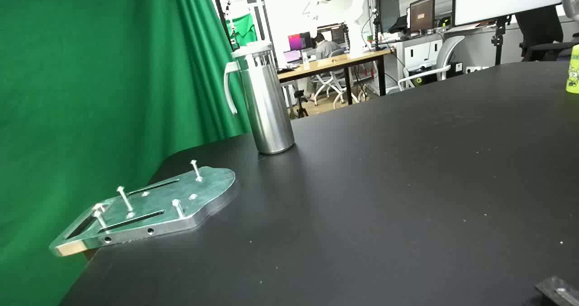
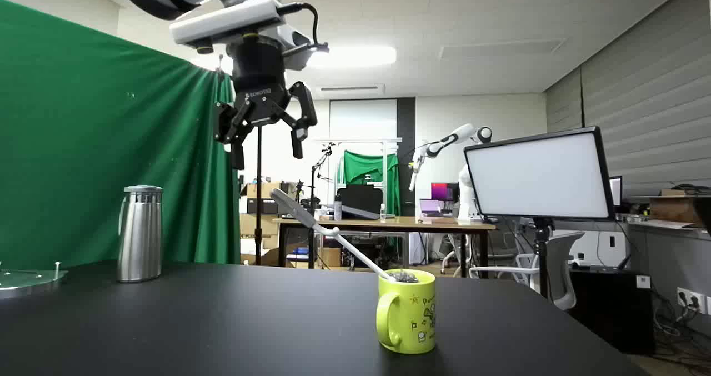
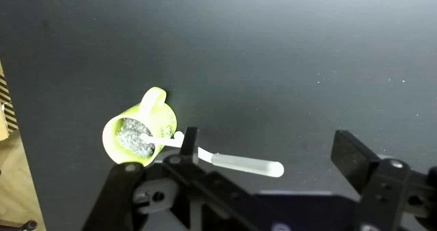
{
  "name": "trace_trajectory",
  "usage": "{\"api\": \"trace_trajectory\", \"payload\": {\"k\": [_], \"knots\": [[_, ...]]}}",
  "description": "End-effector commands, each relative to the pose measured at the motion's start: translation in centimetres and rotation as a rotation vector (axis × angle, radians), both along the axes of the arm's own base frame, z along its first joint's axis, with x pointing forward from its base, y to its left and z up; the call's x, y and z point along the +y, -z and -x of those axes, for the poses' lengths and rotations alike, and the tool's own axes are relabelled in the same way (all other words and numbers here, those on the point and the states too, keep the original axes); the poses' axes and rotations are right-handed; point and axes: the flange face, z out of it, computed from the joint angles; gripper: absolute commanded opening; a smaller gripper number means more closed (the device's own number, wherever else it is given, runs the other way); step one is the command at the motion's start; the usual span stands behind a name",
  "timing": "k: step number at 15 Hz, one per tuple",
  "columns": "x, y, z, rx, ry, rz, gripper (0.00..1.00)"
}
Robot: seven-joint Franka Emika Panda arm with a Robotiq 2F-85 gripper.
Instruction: Press to open the cap on the top of the silver bottle
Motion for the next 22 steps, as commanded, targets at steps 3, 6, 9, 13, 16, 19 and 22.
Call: {"api": "trace_trajectory", "payload": {"k": [3,6,9,13,16,19,22], "knots": [[0.0,0.0,0.0,0.001,0.0,0.0,1.0],[0.0,0.0,0.0,0.001,0.0,0.0,1.0],[0.0,0.0,0.0,0.001,0.0,0.0,1.0],[0.0,0.0,0.0,0.001,0.0,0.0,1.0],[1.6,-1.4,-2.4,-0.02,-0.024,0.002,1.0],[3.9,-3.5,-5.5,-0.061,-0.067,-0.001,1.0],[7.2,-5.5,-9.6,-0.092,-0.123,-0.025,0.88]]}}
